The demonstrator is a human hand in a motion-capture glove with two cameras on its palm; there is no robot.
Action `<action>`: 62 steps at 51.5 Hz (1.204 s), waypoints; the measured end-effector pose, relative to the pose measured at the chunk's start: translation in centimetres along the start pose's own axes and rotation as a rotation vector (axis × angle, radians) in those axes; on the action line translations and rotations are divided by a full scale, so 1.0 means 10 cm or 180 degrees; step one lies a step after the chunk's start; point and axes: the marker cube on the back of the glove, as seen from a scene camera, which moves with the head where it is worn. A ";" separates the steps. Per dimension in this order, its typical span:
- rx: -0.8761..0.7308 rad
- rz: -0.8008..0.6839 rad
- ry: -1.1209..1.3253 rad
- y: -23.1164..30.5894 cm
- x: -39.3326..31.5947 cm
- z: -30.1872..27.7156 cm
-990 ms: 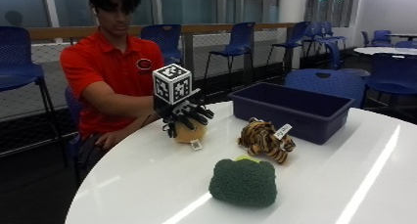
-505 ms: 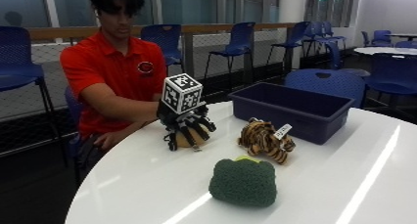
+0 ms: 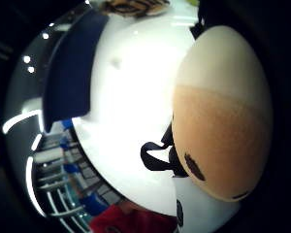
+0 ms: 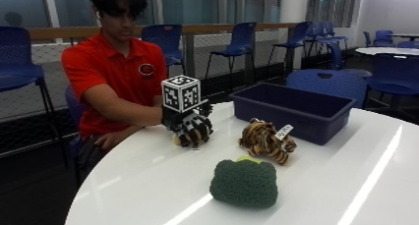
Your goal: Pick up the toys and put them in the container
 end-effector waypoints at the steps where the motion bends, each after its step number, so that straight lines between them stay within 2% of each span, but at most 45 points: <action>1: 0.0054 -0.0013 -0.0016 -0.01 0.00 0.00; 13: 0.0769 -0.0258 -0.0092 -0.11 0.09 -0.10; 23: 0.0851 -0.0309 -0.0171 -0.15 0.09 -0.31; 34: 0.0963 -0.0289 -0.0265 -0.27 -0.08 -0.89; 47: 0.1109 -0.0543 -0.0496 -0.79 -0.85 -1.74; 54: 0.1115 -0.0834 -0.0667 -1.10 -1.57 -2.00; 62: 0.1087 -0.0964 -0.0727 -1.43 -2.22 -2.10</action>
